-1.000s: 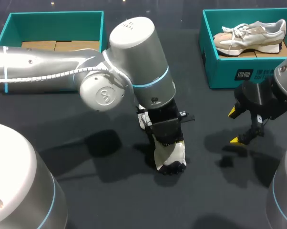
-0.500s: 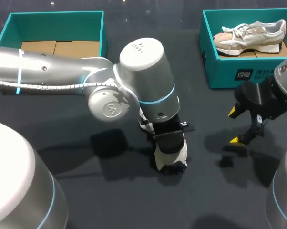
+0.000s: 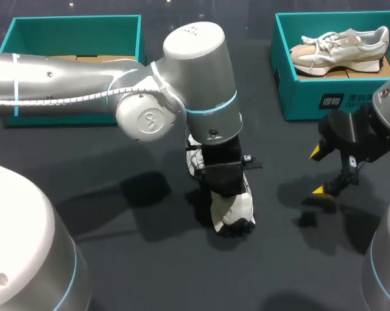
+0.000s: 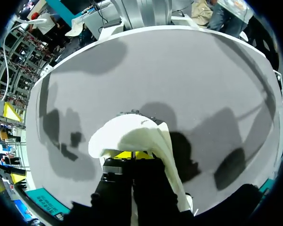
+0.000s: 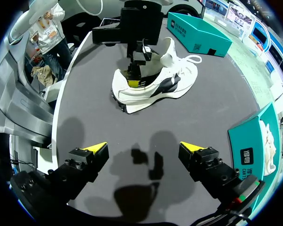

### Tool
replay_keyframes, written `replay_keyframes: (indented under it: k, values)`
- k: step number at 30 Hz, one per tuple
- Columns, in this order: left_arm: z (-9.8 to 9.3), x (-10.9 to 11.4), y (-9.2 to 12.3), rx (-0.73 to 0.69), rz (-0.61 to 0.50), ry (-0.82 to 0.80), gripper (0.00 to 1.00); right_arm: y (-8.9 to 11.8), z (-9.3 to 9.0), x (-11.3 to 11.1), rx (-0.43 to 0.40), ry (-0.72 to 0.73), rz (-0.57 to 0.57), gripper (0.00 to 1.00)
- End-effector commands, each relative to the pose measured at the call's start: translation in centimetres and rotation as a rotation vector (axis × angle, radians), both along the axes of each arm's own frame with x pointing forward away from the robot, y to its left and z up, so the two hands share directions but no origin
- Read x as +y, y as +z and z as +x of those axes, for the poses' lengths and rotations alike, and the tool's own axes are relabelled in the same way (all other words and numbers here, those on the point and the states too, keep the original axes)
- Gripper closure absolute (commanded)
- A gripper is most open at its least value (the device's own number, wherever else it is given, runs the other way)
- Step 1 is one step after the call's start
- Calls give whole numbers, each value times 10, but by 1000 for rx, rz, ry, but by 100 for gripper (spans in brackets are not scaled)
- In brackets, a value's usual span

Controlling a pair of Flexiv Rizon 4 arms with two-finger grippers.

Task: Take the shoe out of the shoebox, open the shoe tongue, remove and reinsert the insole, then place the shoe into the shoebox

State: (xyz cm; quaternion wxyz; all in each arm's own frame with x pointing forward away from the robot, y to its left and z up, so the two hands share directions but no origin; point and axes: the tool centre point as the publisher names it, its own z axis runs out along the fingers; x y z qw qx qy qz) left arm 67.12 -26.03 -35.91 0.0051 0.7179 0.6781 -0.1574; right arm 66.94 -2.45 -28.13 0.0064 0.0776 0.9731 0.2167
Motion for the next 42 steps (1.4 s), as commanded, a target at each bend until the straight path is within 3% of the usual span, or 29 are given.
replay_keyframes:
  k: [1,9,13,18,24,30,35,38,42]
  values:
    - [-6,-12,-13,6,61,-12,100,0,-2,0,-3,-2,-2,0]
    - [-4,-12,-47,-34,155,27,100,0,-2,0,-3,-2,-2,0]
    - [10,-1,-49,-91,177,74,100,0,-2,0,-3,-2,-2,0]
    - [31,9,-32,-133,152,140,100,0,-2,0,-3,-2,-2,0]
    - [24,0,-13,-110,98,132,100,0,-2,0,-3,-2,-2,0]
    - [7,-19,-26,-49,97,114,100,0,-2,0,-3,-2,-2,0]
    - [-5,-28,-48,-58,139,117,100,0,-2,0,-3,-2,-2,0]
    - [0,-23,-59,-76,172,134,100,0,-2,0,-3,-2,-2,0]
    - [13,-8,-57,-92,188,169,100,0,-2,0,-3,-2,-2,0]
